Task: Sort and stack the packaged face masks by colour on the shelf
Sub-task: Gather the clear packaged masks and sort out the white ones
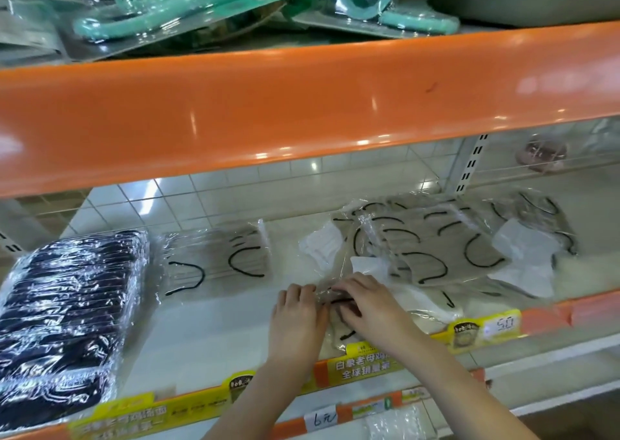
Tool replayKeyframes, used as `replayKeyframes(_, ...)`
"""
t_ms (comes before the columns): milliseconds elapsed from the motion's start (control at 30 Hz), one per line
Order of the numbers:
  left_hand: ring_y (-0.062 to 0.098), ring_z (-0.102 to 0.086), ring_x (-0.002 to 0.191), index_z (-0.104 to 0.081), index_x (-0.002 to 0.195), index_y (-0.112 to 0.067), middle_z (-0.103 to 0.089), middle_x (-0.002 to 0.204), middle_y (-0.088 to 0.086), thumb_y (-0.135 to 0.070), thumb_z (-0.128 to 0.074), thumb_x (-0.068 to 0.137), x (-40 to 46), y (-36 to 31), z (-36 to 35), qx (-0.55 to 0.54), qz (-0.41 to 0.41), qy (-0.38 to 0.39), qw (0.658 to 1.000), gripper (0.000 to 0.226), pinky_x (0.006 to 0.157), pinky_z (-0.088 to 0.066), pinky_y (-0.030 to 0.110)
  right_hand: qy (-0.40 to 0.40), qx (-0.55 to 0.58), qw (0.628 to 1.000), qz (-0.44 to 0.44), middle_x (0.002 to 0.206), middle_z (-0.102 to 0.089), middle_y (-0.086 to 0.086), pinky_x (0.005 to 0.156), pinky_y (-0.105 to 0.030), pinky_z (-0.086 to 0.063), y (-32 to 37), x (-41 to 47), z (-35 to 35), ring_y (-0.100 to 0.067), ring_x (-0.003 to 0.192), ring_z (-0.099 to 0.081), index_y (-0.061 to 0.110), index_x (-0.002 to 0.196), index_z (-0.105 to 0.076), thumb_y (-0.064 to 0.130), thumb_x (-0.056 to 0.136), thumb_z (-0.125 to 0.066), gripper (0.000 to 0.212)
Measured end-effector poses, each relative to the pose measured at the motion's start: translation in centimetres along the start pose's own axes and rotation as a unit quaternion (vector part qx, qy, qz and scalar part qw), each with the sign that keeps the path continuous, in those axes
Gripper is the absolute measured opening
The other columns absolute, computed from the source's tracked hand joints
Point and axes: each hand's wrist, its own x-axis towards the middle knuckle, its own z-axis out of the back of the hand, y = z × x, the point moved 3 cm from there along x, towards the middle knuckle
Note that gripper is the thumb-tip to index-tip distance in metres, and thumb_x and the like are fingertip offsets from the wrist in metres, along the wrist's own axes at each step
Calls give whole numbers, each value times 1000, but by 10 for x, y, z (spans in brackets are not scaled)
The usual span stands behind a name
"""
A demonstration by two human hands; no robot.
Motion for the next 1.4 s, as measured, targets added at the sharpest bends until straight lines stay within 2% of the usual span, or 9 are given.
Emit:
replayKeyframes(133, 27, -54, 100, -65, 110, -6, -59, 103, 10, -23, -63, 89, -1, 3, -1, -82, 42, 3, 996, 27, 82, -45, 34, 15, -17, 1000, -6, 118, -50, 7, 88, -22, -29, -1, -2, -4, -14, 112, -43, 21, 122, -58, 46, 82, -40, 51)
replayKeyframes(200, 26, -51, 103, -63, 110, -6, -56, 106, 9, -17, -61, 90, -2, 5, -2, -117, 64, -1, 991, 23, 85, -41, 31, 23, -29, 999, 0, 121, -47, 8, 92, -23, -28, -2, -2, -6, -12, 115, -40, 23, 125, -55, 47, 83, -43, 50)
replayKeyframes(333, 24, -53, 97, -65, 98, -9, -55, 98, 5, -13, -59, 90, -2, 5, -2, -147, 84, 1, 986, 11, 80, -43, 33, 3, -23, 1000, 9, 119, -51, 9, 89, -23, -28, -2, -3, -6, -11, 113, -43, 22, 120, -59, 50, 76, -35, 57)
replayKeyframes(467, 21, -50, 94, -63, 96, -9, -55, 95, 2, -14, -56, 92, -3, 3, 2, -154, 71, -22, 985, 8, 75, -45, 36, -27, -18, 999, 10, 114, -54, 8, 88, -28, -39, -2, -5, -8, -10, 107, -45, 22, 115, -61, 45, 78, -43, 48)
replayKeyframes(567, 21, -53, 79, -56, 91, -12, -55, 90, -1, -13, -53, 94, -4, -3, 8, -178, 59, -42, 981, 4, 68, -47, 40, -34, -14, 999, 0, 115, -54, 7, 89, -31, -44, -2, -6, -6, -12, 107, -46, 19, 117, -60, 45, 79, -45, 48)
replayKeyframes(833, 12, -50, 64, -42, 84, -23, -55, 74, -5, -9, -43, 98, -3, -10, 39, -294, 67, -88, 949, 19, 60, -44, 35, -80, -55, 994, -40, 108, -59, 4, 82, -31, -46, 2, -10, 2, -17, 101, -53, 17, 108, -63, 66, 88, -37, 59)
replayKeyframes(1000, 4, -49, 62, -45, 85, -17, -54, 70, -6, -4, -42, 98, -5, 0, 70, -360, 90, -127, 920, 19, 54, -36, 17, -97, -56, 993, -47, 101, -57, 6, 78, -28, -41, 2, -10, 3, -16, 93, -53, 20, 99, -62, 57, 86, -44, 44)
replayKeyframes(1233, 2, -50, 64, -46, 81, -28, -55, 71, -3, -2, -49, 95, -11, 45, 96, -322, 104, -200, 920, 30, 57, -36, 13, -80, -14, 995, -50, 89, -48, 10, 74, -28, -34, -6, -6, 4, -13, 87, -45, 22, 81, -57, 57, 82, -44, 37)
replayKeyframes(1400, 12, -45, 52, -45, 81, -29, -52, 67, 8, -5, -48, 97, -19, 80, 104, -318, 139, -244, 906, 28, 47, -36, 23, -95, 67, 992, -58, 81, -57, 5, 70, -22, -39, 8, -1, 15, -15, 81, -52, 16, 75, -59, 21, 84, -70, 15)
